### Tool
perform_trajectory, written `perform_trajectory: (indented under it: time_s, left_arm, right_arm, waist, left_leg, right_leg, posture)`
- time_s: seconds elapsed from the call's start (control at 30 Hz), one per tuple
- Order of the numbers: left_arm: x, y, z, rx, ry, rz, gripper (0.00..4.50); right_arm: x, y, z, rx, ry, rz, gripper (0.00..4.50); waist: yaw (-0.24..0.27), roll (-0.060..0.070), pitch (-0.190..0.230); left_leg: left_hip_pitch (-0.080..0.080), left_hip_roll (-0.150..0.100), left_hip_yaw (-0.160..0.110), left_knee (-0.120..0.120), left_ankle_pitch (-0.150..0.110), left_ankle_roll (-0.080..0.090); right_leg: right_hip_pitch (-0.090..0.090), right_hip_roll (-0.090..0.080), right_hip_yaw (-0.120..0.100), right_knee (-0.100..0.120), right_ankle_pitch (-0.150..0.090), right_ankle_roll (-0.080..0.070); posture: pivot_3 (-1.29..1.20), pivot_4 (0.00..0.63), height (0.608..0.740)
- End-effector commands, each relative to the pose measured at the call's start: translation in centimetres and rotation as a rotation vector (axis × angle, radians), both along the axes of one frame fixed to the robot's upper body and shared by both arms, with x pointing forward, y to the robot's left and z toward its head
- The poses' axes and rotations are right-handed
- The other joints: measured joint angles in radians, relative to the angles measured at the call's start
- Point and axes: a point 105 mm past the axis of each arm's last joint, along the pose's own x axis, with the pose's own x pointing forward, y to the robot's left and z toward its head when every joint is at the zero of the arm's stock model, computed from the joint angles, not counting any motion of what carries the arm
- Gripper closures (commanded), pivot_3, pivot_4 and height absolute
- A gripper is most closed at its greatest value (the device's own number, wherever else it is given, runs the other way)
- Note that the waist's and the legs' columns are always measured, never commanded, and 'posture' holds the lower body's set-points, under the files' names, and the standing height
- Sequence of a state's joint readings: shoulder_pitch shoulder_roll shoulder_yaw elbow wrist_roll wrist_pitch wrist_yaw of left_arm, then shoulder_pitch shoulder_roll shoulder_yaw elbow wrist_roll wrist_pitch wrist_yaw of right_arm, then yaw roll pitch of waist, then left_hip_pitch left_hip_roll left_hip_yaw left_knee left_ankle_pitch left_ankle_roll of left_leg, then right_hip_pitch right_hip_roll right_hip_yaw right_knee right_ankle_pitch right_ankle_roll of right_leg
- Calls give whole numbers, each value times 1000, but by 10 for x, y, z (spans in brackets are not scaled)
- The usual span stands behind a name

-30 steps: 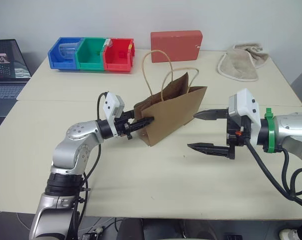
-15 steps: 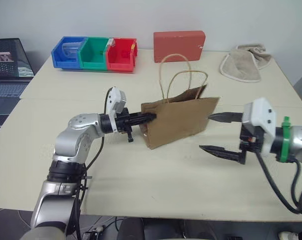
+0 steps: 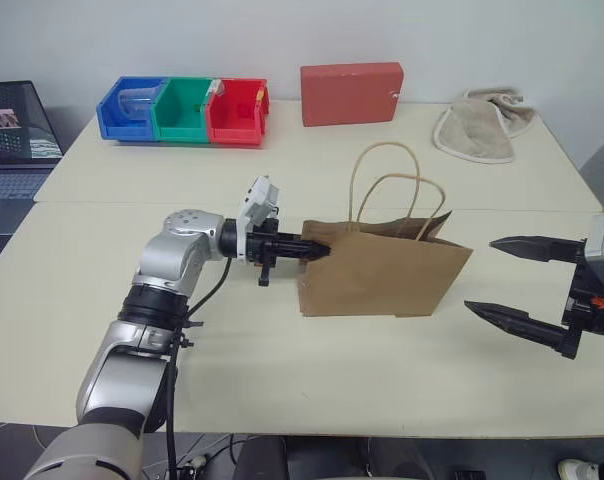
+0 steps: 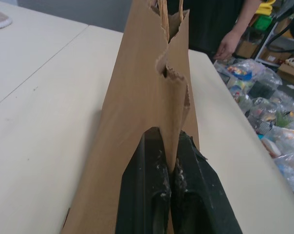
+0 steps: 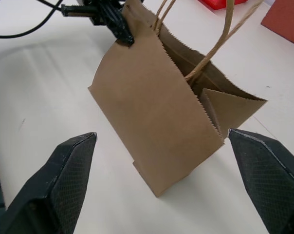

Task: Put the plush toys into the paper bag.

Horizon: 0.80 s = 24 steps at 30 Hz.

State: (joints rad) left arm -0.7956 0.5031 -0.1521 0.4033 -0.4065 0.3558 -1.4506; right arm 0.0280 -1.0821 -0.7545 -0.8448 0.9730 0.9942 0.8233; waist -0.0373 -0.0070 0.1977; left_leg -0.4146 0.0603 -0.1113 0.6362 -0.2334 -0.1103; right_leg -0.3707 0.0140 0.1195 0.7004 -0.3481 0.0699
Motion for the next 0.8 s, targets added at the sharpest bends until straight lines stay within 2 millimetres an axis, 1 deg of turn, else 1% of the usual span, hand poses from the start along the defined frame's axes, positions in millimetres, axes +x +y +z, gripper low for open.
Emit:
perform_trajectory:
  time_s: [0.03,0.07,0.13,0.2,0.27,0.37,0.4,0.43,0.47,0.53,0.6,0.63,0.73,0.8]
  left_arm:
    - [3,4,3,39,-75,25,4026]
    - [2,6,3,43,-79,24,3824]
    - [1,9,6,43,-93,32,3252]
    - [2,13,12,31,-112,60,2559]
    - [0,19,16,40,-126,78,1981]
    - [-4,29,16,75,-144,112,951]
    - [-4,37,18,82,-152,150,701]
    - [-3,52,20,113,-182,211,411]
    - [-4,67,23,144,-196,281,411]
    - [-7,88,25,209,-196,367,411]
    - [-18,111,21,347,-205,418,411]
    - [-23,118,20,393,-212,428,411]
    - [-27,140,41,387,-256,518,411]
    - [-28,146,49,379,-258,540,411]
  right_arm:
    - [-1,7,3,-4,-26,31,0]
    - [0,7,3,-5,-25,32,0]
    - [2,7,4,-7,-26,37,0]
    - [4,7,5,-12,-29,42,0]
    - [8,5,6,-20,-34,45,0]
    - [11,3,9,-20,-31,48,0]
    - [13,1,12,-28,-38,47,0]
    - [16,-4,16,-42,-44,41,0]
    - [18,-10,19,-67,-47,41,0]
    - [20,-17,22,-106,-44,47,0]
    - [22,-27,24,-140,-22,55,0]
    - [22,-32,25,-155,-14,58,0]
    - [26,-52,31,-201,6,36,0]
    - [28,-61,35,-220,10,25,0]
  waist:
    - [2,0,0]
    - [3,0,0]
    - [3,0,0]
    - [3,0,0]
    - [4,0,0]
    - [3,0,0]
    - [2,0,0]
    - [0,0,0]
    - [-3,0,0]
    - [-6,0,0]
    - [-6,0,0]
    - [-6,0,0]
    - [4,0,0]
    - [11,0,0]
  left_leg:
    - [0,0,0,0,0,0]
    - [0,0,0,0,0,0]
    - [0,0,0,0,0,0]
    - [0,0,0,0,0,0]
    - [0,0,0,1,0,0]
    - [0,0,0,1,0,0]
    - [0,0,0,1,0,0]
    - [0,0,0,1,0,0]
    - [0,0,0,1,0,0]
    - [0,1,0,1,0,0]
    - [0,1,0,1,0,0]
    - [0,1,0,1,0,0]
    - [0,1,1,0,0,0]
    - [0,1,1,2,0,0]
  right_leg:
    - [0,0,0,0,0,0]
    - [0,0,0,0,0,0]
    - [0,0,0,0,0,0]
    - [0,0,0,0,0,0]
    - [0,0,0,0,0,0]
    - [0,0,0,0,0,0]
    - [0,0,0,0,0,0]
    - [0,0,0,0,0,0]
    - [0,0,0,0,0,0]
    - [-1,0,1,1,0,0]
    - [-1,0,0,1,0,0]
    - [-1,0,0,1,0,0]
    - [-1,0,0,0,0,0]
    - [-1,0,0,0,0,0]
  posture:
    - [0,150,740]
    - [0,150,740]
    - [0,150,740]
    - [0,150,740]
    - [0,150,740]
    - [0,150,740]
    - [0,150,740]
    - [0,150,740]
    - [0,150,740]
    - [0,150,740]
    - [0,150,740]
    - [0,150,740]
    - [0,150,740]
    - [0,150,740]
